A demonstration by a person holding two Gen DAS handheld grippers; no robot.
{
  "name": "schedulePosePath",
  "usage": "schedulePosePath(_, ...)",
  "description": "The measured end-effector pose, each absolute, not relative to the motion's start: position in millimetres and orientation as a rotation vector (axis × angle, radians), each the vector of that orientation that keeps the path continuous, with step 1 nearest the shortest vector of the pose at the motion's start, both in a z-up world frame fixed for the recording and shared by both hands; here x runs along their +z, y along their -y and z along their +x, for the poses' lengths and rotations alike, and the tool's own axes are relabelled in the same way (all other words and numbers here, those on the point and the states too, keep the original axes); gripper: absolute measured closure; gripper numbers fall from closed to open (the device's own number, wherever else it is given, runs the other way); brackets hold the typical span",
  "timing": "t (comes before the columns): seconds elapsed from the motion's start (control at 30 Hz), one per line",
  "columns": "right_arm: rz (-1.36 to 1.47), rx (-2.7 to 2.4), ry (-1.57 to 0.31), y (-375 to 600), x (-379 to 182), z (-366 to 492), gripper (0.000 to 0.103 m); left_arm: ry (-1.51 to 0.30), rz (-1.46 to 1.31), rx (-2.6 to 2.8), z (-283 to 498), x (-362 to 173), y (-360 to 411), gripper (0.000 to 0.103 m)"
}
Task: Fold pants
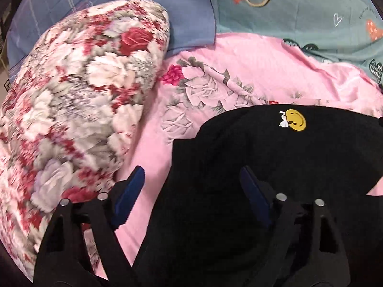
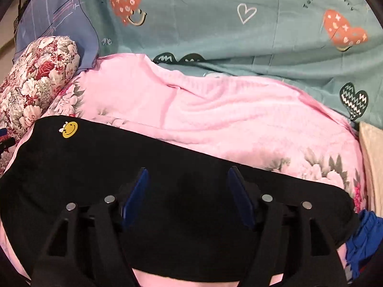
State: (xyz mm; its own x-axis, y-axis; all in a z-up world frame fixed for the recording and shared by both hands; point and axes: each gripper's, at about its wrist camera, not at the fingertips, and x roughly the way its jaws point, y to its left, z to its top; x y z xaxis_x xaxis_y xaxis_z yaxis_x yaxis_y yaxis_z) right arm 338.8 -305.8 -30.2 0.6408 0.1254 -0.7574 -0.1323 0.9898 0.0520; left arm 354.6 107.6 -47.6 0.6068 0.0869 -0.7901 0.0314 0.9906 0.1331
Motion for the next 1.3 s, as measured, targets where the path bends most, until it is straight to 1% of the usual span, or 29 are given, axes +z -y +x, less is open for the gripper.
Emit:
schedulePosePath(0.23,0.018,0.178,-0.902,312,-53,355,0.034,-0.949,0.143,0.082,406,-74,-103,0.021)
schedulePosePath(0.37,-0.010,0.212,-0.892,307,-54,361,0.034,-0.938,0.198,0.087,422,-83,-95,0.021)
schedulePosePath(0.4,-0.034,0.220,-0.894,304,-54,364,0.034,-0.940,0.210,0.084,426,-85,-92,0.024)
schedulePosePath(0.47,-0.075,0.241,-0.915,298,-56,372,0.034,-0.951,0.231,0.057,430,-90,-85,0.045)
schedulePosePath(0.5,-0.098,0.253,-0.931,294,-57,378,0.034,-0.959,0.259,0.041,431,-92,-79,0.073)
schedulePosePath(0.53,-0.119,0.261,-0.937,289,-58,382,0.034,-0.973,0.279,0.021,432,-95,-74,0.090)
schedulePosePath(0.7,-0.175,0.300,-0.945,275,-60,398,0.034,-0.972,0.271,0.009,433,-93,-71,0.096)
schedulePosePath(0.97,-0.247,0.330,-0.977,266,-67,404,0.034,-0.803,0.121,-0.076,387,-23,-95,0.095)
schedulePosePath(1.17,-0.304,0.303,-0.995,268,-76,413,0.034,-0.744,0.079,-0.021,364,-4,-112,0.096)
schedulePosePath(1.3,-0.299,0.337,-1.027,269,-83,420,0.041,-0.775,0.074,-0.010,367,-11,-117,0.096)
